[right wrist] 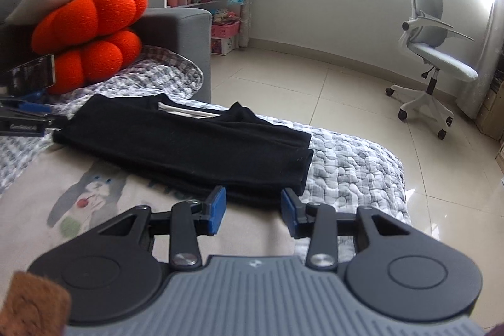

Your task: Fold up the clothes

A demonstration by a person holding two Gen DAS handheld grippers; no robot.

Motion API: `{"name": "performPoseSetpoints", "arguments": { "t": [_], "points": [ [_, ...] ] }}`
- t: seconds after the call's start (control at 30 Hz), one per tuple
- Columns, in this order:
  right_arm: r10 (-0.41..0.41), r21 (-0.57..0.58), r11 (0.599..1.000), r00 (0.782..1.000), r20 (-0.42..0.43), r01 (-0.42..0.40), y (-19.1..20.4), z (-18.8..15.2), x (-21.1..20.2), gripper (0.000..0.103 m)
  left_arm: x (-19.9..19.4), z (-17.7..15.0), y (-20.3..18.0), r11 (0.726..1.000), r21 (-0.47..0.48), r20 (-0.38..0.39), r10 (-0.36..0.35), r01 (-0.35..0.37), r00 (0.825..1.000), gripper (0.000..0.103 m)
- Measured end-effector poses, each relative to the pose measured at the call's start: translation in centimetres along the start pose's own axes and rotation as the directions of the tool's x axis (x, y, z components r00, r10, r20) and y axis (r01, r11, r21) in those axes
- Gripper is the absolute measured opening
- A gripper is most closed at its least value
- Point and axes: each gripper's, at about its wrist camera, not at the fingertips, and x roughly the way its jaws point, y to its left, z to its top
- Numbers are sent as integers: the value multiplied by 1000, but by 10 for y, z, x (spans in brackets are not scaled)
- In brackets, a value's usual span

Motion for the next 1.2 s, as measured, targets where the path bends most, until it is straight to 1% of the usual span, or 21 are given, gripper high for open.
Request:
{"name": "performPoseSetpoints", "arguments": {
  "t": [0.13,0.27,0.47,0.53,0.63,0.73,0.8,0.9,1.03,1.2],
  "points": [
    [32,-6,999,999,0,-32,8,-16,-20,42,-16,-17,-5,1000,4,-15,-11,11,1000,46],
    [52,2,999,998,-32,-52,19,-43,-31,42,-27,-46,-5,1000,-28,-74,-12,10,997,46],
    [46,29,999,996,-75,-43,30,-72,-43,42,-44,-79,-1,999,-27,-127,22,-26,992,46],
    [32,31,999,996,-87,-30,34,-80,-47,42,-48,-88,0,999,-29,-145,25,-30,989,46],
    [23,42,999,994,-103,-19,37,-90,-51,42,-57,-104,-4,999,-6,-156,36,-38,987,46],
    [14,42,999,993,-116,-9,41,-99,-54,43,-67,-114,-6,999,12,-149,50,-49,988,46],
    [11,39,999,993,-117,-6,43,-104,-58,45,-74,-119,-5,999,7,-149,51,-50,987,46],
    [14,42,999,993,-116,-10,43,-110,-65,45,-86,-127,-4,999,6,-149,53,-52,987,46],
    [14,47,999,993,-118,-8,41,-118,-75,45,-101,-136,1,999,-11,-154,42,-44,987,46],
    [11,56,998,992,-128,-4,36,-126,-89,45,-112,-139,19,997,-53,-171,42,-52,984,45]
  ]
}}
